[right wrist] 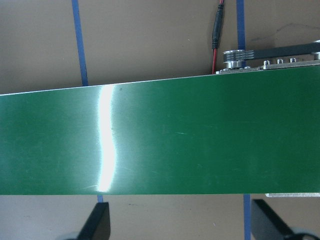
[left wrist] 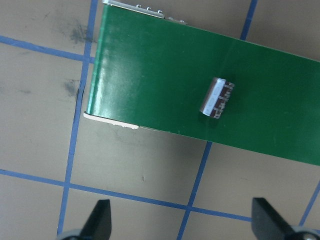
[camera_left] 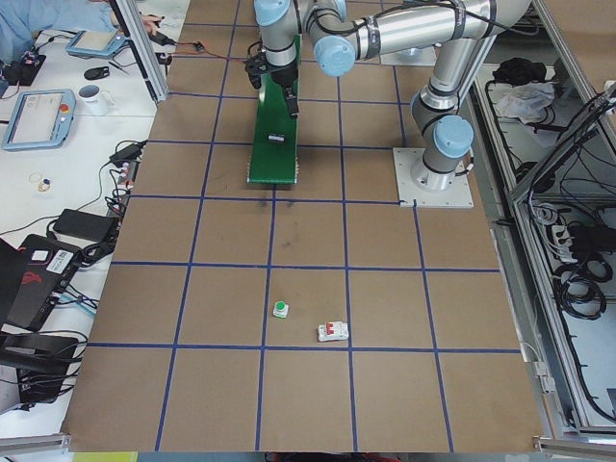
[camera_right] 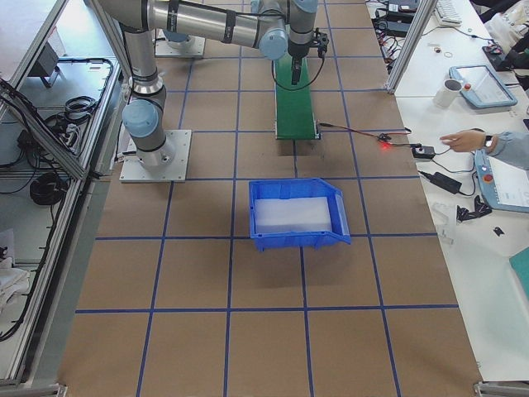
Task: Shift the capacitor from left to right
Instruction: 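Hold the right gripper above the belt while the capacitor rides toward it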
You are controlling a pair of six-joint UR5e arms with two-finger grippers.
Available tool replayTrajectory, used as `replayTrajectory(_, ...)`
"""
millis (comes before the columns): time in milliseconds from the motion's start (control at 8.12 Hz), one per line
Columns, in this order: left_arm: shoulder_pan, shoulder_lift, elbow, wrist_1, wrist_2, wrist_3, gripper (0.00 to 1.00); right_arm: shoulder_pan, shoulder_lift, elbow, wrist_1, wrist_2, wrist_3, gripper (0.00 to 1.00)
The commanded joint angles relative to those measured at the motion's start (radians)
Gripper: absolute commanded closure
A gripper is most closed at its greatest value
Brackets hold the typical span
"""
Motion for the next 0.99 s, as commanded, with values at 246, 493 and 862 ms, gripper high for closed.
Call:
replayTrajectory(246,0.0,0.001,0.0,0.001,0.0,0.0,0.0,0.007,0.153,0.001,-0.009,0.124,-0.082,0.0)
replayTrajectory(493,0.0,0.001,0.0,0.001,0.0,0.0,0.0,0.007,0.196,0.002,0.009,0.121,-0.094,0.0)
replayTrajectory(862,0.0,0.001,0.0,0.001,0.0,0.0,0.0,-0.001,0.158,-0.007,0.147,0.065,-0.112,0.0)
